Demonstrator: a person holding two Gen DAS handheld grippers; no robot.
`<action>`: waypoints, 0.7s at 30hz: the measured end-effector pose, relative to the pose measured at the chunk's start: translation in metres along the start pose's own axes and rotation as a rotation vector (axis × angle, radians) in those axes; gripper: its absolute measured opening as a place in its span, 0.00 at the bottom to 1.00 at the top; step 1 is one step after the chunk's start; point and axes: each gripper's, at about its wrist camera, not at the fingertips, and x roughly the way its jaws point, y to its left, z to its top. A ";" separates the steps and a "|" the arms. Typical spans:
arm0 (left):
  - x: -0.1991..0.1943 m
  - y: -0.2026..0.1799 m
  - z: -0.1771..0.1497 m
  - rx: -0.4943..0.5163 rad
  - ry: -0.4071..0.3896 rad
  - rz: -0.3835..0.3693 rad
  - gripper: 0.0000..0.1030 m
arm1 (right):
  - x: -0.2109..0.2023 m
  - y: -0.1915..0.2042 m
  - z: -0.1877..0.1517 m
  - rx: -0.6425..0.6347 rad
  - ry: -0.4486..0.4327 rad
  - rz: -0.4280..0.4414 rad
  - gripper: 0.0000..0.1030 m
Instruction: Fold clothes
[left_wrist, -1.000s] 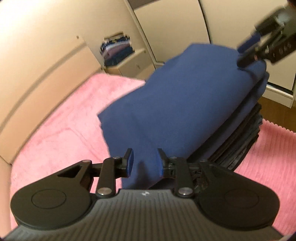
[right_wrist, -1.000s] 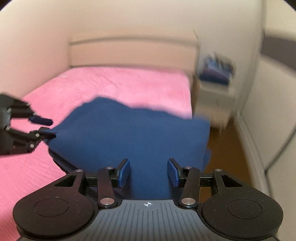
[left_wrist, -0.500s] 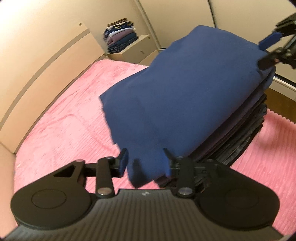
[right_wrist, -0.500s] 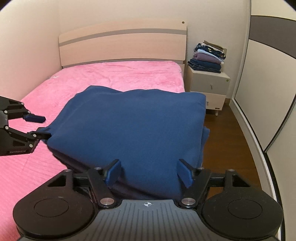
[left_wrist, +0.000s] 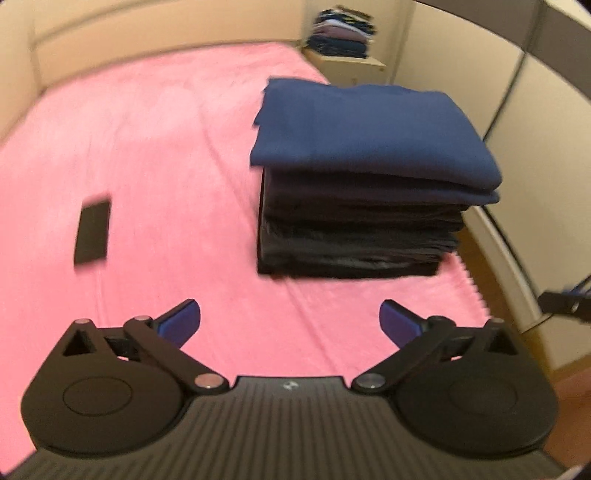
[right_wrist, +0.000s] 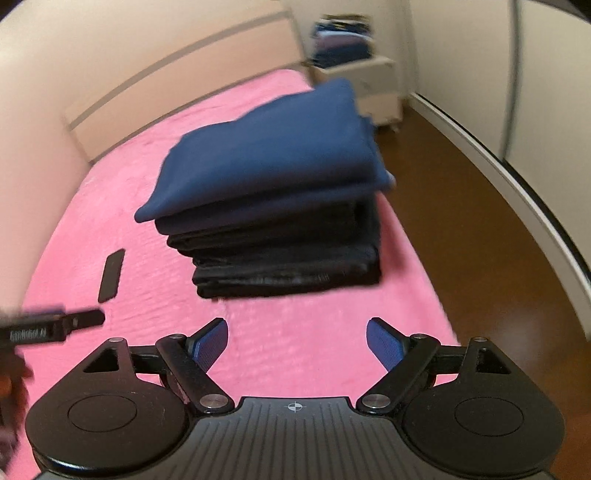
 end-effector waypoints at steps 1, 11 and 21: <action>-0.008 0.000 -0.006 -0.013 0.013 -0.017 0.99 | -0.009 0.002 -0.002 0.027 0.000 -0.010 0.91; -0.101 -0.006 -0.035 0.133 -0.074 -0.109 0.98 | -0.104 0.065 -0.033 0.055 -0.094 -0.113 0.95; -0.165 0.024 -0.055 0.166 -0.056 -0.171 0.99 | -0.158 0.140 -0.079 0.055 -0.162 -0.149 0.98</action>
